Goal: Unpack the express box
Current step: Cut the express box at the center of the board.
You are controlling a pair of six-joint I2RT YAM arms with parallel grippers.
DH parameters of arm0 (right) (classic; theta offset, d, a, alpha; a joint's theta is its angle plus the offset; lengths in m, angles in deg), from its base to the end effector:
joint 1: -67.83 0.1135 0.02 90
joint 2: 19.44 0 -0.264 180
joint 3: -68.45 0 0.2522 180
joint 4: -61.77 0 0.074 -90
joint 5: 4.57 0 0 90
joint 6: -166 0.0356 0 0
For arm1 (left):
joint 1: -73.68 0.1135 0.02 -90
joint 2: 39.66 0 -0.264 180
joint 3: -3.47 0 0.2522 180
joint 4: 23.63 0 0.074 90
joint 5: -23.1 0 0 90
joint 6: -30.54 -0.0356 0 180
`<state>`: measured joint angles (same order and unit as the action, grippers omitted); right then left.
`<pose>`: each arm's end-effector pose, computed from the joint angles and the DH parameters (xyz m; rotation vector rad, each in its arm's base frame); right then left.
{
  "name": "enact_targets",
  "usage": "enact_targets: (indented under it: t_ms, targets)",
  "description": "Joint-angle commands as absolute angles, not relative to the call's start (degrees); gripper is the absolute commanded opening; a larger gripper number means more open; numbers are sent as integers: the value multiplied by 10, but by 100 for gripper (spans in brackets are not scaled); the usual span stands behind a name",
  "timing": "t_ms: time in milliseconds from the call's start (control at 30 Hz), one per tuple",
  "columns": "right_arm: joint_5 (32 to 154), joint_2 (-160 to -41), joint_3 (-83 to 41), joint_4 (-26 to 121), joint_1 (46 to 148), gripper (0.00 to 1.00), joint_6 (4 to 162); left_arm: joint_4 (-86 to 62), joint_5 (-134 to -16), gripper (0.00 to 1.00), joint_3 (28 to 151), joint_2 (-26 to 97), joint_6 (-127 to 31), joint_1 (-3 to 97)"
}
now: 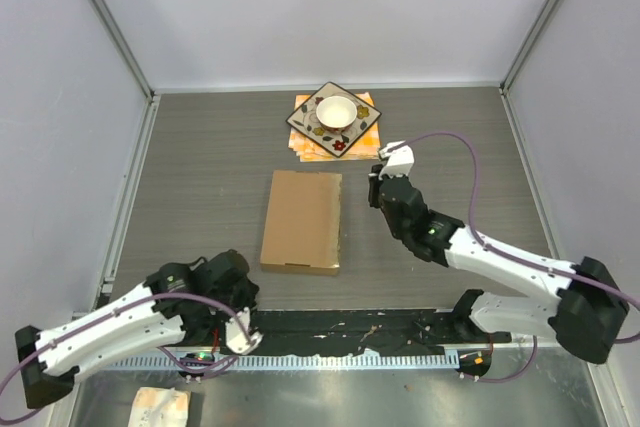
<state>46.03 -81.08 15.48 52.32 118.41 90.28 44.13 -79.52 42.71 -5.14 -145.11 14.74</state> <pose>0.1701 0.1714 0.2762 -0.1140 1.8125 0.1521 0.0465 -0.0924 0.1869 2.5281 0.7338 -0.1374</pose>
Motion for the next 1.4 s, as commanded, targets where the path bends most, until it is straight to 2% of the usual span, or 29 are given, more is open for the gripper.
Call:
enact_targets:
  t_ms: [0,33,67,100,133,267,333,433,600,800,1000,1200,1367]
  targets:
    - [564,-915,133,676,1129,1,835,501,-792,0,418,-143,-1537,145]
    - [610,-942,122,692,1113,1,829,440,-786,1,411,-149,-1396,145]
    - [638,-969,84,701,1085,1,831,323,-766,6,411,-147,-1343,145]
    - [656,-1002,63,700,1072,1,834,287,-722,8,414,-120,-1297,145]
    - [691,-1050,43,702,1064,1,834,262,-696,9,438,-92,-1215,145]
    - [735,-1122,-2,780,1054,1,821,291,-647,27,514,43,-1062,146]
    - [744,-1145,-2,816,1054,1,818,289,-665,29,512,60,-1046,147]
    - [776,-1170,-9,874,1048,1,836,273,-736,31,476,23,-1076,146]
    - [817,-1241,-24,977,1046,1,870,270,-726,35,458,-5,-1077,145]
    - [829,-1297,-70,945,1046,1,856,272,-722,36,459,0,-1061,145]
    - [816,-1274,-36,887,1046,1,811,247,-677,38,436,-11,-1065,145]
    - [811,-1289,-20,869,1046,1,809,164,-601,42,447,7,-997,145]
    - [816,-1286,11,883,1046,1,839,134,-608,46,444,45,-985,145]
